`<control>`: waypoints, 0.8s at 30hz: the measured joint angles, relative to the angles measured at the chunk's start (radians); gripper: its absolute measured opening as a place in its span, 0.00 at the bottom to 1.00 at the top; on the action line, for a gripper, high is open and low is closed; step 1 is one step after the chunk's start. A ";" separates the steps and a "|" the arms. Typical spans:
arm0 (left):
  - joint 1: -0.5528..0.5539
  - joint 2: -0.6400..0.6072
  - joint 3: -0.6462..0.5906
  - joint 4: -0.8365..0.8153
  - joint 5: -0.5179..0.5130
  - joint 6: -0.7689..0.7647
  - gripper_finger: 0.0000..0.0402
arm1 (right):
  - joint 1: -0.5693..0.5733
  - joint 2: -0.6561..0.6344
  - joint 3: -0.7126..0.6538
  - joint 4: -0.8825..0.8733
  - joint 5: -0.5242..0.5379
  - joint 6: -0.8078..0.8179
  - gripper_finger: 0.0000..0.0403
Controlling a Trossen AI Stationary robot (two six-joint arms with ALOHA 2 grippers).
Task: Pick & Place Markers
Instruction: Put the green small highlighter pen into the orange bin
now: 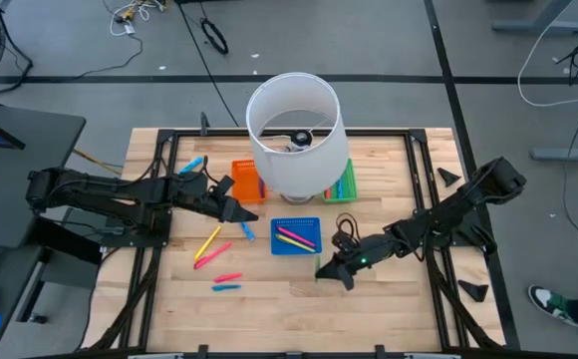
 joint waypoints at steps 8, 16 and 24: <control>0.000 0.000 0.000 0.000 0.002 0.000 0.43 | 0.011 0.000 0.212 -0.242 0.006 -0.222 0.05; -0.044 0.000 0.000 0.045 0.045 0.126 0.43 | -0.001 -0.001 0.432 -0.473 0.028 -0.318 0.05; -0.182 0.000 -0.001 0.255 0.016 0.347 0.43 | -0.021 -0.001 0.526 -0.479 0.074 -0.317 0.05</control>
